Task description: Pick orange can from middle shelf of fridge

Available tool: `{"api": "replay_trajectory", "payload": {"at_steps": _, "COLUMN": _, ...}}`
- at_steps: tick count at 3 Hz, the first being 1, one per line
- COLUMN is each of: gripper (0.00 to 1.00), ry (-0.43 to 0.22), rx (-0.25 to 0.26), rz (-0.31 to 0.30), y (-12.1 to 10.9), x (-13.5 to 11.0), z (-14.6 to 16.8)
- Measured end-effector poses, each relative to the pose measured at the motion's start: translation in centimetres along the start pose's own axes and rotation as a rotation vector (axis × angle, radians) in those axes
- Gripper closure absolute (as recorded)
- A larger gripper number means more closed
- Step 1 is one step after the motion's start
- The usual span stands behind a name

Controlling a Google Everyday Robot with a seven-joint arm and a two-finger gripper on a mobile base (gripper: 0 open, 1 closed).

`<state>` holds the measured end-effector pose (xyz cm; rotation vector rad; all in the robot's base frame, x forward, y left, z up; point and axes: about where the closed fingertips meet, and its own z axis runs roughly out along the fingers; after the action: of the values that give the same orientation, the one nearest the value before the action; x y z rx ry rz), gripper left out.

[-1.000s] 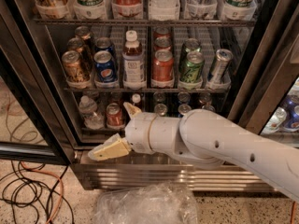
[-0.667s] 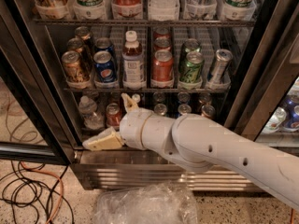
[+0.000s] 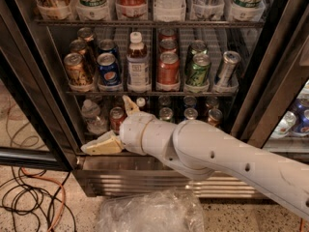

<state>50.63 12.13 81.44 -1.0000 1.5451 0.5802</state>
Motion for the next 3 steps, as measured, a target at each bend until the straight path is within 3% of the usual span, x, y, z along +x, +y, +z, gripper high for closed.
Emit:
{"api": "replay_trajectory", "payload": {"at_steps": 1, "gripper": 0.0, "ry": -0.042, "rx": 0.017, "rz": -0.016, "y": 1.5, "x": -0.1, "z": 2.7}}
{"api": "replay_trajectory", "payload": {"at_steps": 2, "gripper": 0.0, "ry": -0.032, "rx": 0.07, "rz": -0.015, "y": 0.0, "x": 0.1, "z": 2.5}}
{"api": "replay_trajectory", "payload": {"at_steps": 3, "gripper": 0.0, "ry": -0.032, "rx": 0.07, "rz": -0.015, "y": 0.0, "x": 0.1, "z": 2.5}}
